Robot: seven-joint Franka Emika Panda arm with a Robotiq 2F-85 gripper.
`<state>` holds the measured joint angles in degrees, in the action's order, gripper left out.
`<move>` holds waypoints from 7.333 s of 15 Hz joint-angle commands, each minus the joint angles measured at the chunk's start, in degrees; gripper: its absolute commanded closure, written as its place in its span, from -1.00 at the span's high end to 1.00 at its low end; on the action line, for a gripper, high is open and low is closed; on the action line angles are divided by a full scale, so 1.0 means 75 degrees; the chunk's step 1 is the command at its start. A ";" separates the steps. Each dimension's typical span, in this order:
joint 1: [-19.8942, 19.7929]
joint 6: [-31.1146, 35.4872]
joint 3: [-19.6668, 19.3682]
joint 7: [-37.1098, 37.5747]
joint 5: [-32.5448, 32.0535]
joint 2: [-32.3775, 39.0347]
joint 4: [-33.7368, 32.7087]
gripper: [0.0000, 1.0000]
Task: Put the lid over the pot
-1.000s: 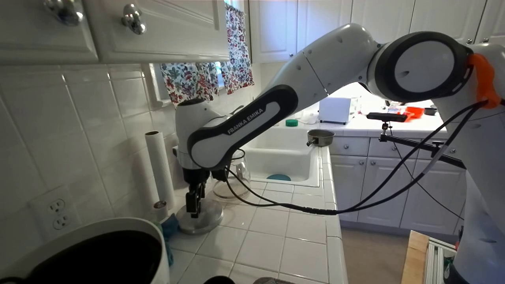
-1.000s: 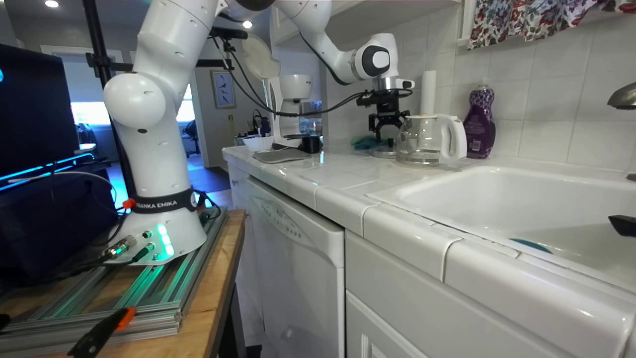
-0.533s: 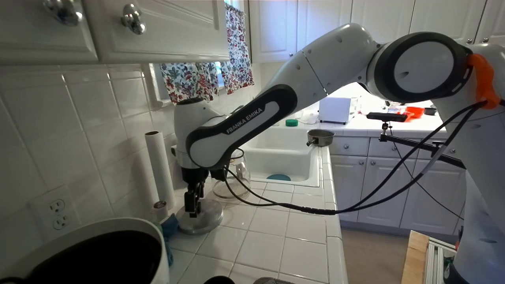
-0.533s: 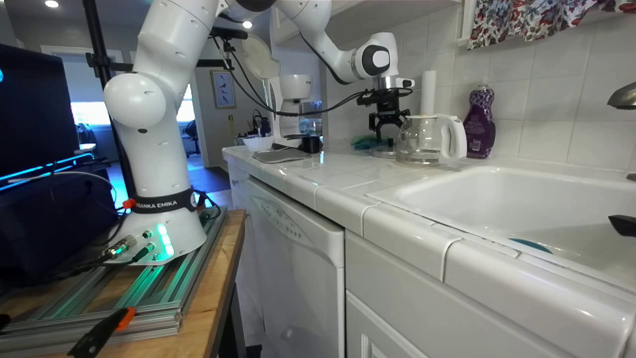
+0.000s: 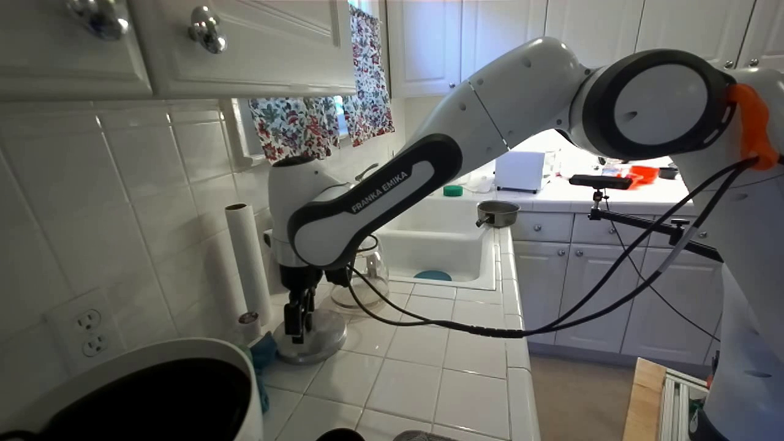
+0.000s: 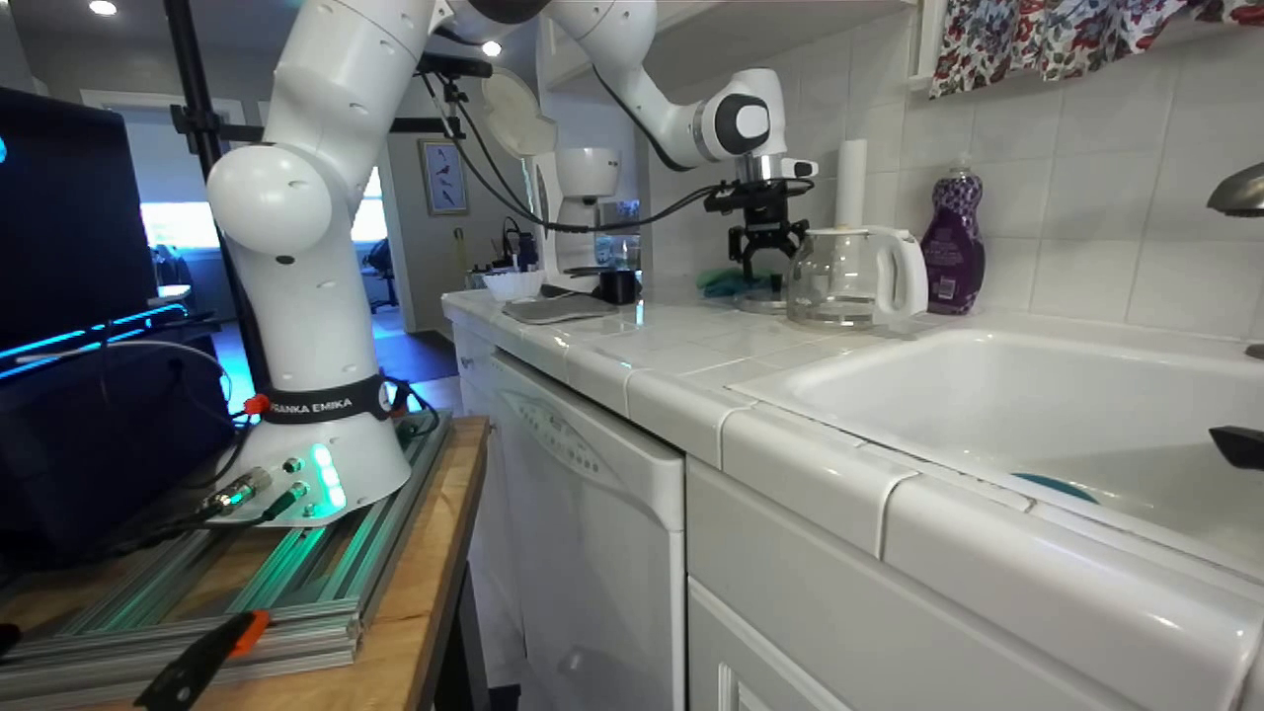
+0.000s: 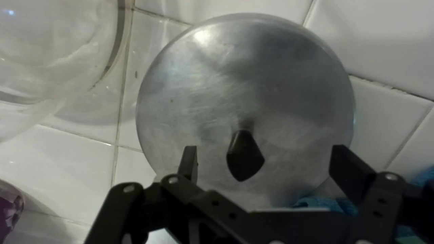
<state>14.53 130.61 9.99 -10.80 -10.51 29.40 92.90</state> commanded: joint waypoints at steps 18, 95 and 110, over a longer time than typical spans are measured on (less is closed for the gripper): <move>0.0761 0.1527 -0.0690 0.2845 -0.1435 -0.0807 0.1552 1.00; 0.1372 -0.0183 0.1235 1.3723 -0.6990 -0.5576 0.6587 -0.87; 0.1372 -0.1504 0.1522 1.4819 -0.6228 -0.8577 0.8432 -0.48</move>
<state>25.80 118.92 20.55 100.75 -57.73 -34.74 156.18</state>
